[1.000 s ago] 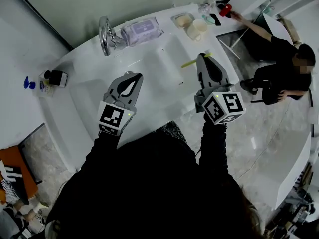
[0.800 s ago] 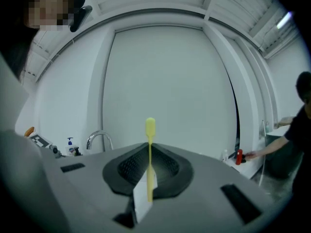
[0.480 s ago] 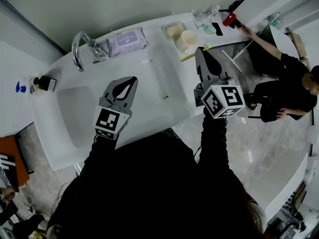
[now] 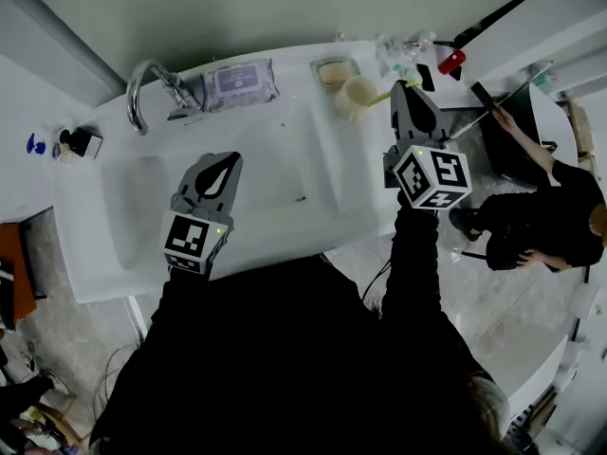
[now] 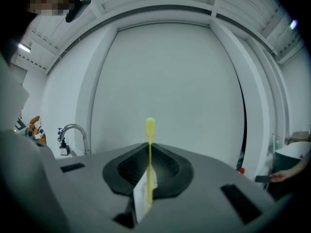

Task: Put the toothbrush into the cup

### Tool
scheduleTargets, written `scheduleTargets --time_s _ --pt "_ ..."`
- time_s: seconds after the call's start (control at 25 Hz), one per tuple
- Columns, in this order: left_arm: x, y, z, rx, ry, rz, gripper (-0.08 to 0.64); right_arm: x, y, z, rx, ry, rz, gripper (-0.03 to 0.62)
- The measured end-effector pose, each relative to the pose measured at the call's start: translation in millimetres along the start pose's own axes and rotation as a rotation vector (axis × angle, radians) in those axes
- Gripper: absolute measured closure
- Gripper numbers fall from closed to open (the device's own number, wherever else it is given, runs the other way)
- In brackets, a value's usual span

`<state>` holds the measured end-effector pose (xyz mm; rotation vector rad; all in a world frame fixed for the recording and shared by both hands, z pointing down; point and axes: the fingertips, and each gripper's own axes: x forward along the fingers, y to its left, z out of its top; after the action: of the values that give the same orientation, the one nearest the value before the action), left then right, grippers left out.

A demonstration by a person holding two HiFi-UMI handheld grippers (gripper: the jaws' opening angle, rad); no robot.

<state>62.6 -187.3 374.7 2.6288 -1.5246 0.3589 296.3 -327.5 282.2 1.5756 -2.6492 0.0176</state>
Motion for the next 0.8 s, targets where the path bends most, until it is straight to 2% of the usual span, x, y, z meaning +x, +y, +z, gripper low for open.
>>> scheduleTargets --time_s 0.24,0.56,0.8 --pt "-6.4 0.9 3.8 0.007 0.009 0.057 0.552 29.8 -21.9 -29.6 -0.02 0.01 -0.017 0.575" --pt "-14.2 10.2 -0.4 -0.004 0.032 0.118 0.552 56.3 -23.9 -93.9 0.002 0.137 0.0 0.575" --pt "-18.9 8.6 1.4 -0.008 0.034 0.131 0.552 58.4 -25.4 -121.1 0.02 0.191 0.002 0.574"
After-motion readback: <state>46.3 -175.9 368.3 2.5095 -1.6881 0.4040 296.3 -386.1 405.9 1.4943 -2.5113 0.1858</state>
